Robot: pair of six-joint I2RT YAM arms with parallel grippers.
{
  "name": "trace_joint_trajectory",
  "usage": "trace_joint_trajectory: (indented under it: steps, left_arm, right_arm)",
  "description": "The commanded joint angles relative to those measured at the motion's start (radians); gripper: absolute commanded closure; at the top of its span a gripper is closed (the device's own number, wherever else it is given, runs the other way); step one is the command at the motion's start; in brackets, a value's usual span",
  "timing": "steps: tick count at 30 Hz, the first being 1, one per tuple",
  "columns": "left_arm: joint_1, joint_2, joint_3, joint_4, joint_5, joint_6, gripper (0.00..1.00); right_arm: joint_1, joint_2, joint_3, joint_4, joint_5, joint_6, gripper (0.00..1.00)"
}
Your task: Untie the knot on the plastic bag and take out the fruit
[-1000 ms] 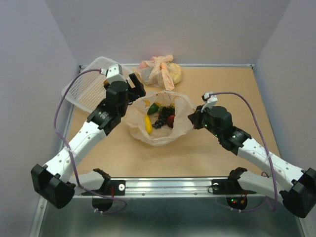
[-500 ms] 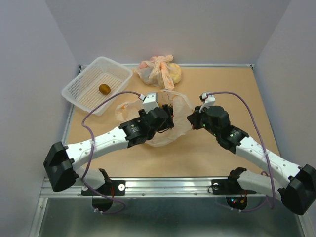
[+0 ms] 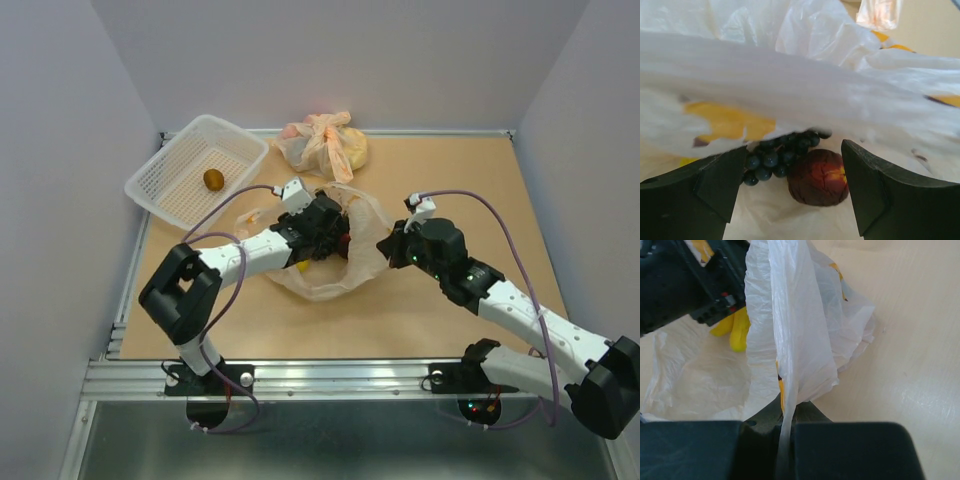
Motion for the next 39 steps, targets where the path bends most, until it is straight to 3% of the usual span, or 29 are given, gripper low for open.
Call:
trace_joint_trajectory:
  steps: [1,14,25,31,35,39]
  left_arm:
    - [0.001,0.067,0.099,0.059,-0.038,-0.055,0.12]
    - [0.06,0.188,0.154,-0.01,-0.237,-0.245,0.07]
    - [0.112,0.356,0.257,-0.075,-0.274,-0.296,0.12]
    - [0.121,0.389,0.286,-0.043,-0.279,-0.247,0.34]
    - [0.121,0.397,0.303,-0.041,-0.25,-0.198,0.63]
    - [0.106,0.339,0.263,-0.039,-0.227,-0.122,0.77]
  right_arm:
    - [0.004,-0.022,-0.026,0.038,-0.031,0.005,1.0]
    - [0.004,0.014,-0.01,0.058,-0.119,-0.002,1.0]
    - [0.004,0.012,-0.03,0.09,-0.156,0.004,1.0]
    - [0.005,0.006,-0.046,0.092,-0.153,0.002,1.0]
    - [0.005,-0.002,-0.049,0.09,-0.136,-0.006,1.0]
    - [0.004,-0.003,-0.043,0.09,-0.089,-0.019,1.0]
